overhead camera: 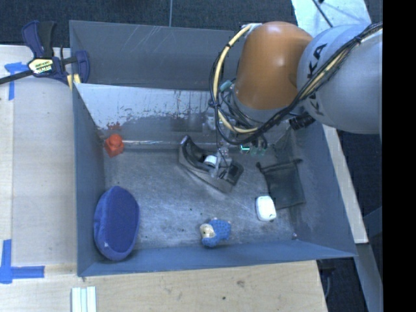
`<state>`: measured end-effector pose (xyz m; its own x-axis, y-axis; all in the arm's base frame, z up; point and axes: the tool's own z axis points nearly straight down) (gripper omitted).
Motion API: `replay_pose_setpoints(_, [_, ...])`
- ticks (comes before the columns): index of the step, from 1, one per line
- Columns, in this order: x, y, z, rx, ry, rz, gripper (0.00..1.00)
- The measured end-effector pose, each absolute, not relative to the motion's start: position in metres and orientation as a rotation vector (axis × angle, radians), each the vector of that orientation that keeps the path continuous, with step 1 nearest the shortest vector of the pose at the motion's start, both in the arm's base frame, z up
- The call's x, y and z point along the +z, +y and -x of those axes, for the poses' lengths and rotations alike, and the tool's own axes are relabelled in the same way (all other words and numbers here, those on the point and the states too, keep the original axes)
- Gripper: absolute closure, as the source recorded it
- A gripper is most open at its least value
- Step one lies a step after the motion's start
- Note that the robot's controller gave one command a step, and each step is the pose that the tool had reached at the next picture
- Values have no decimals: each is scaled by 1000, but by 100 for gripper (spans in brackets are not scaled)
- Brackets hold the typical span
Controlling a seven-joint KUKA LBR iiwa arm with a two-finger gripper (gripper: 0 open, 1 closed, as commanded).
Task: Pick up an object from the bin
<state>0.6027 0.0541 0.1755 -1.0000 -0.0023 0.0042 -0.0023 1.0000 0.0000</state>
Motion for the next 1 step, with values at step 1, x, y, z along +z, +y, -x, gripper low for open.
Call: replay_pose_setpoints(1, [71, 50, -626, -16, -3118, 49, 0])
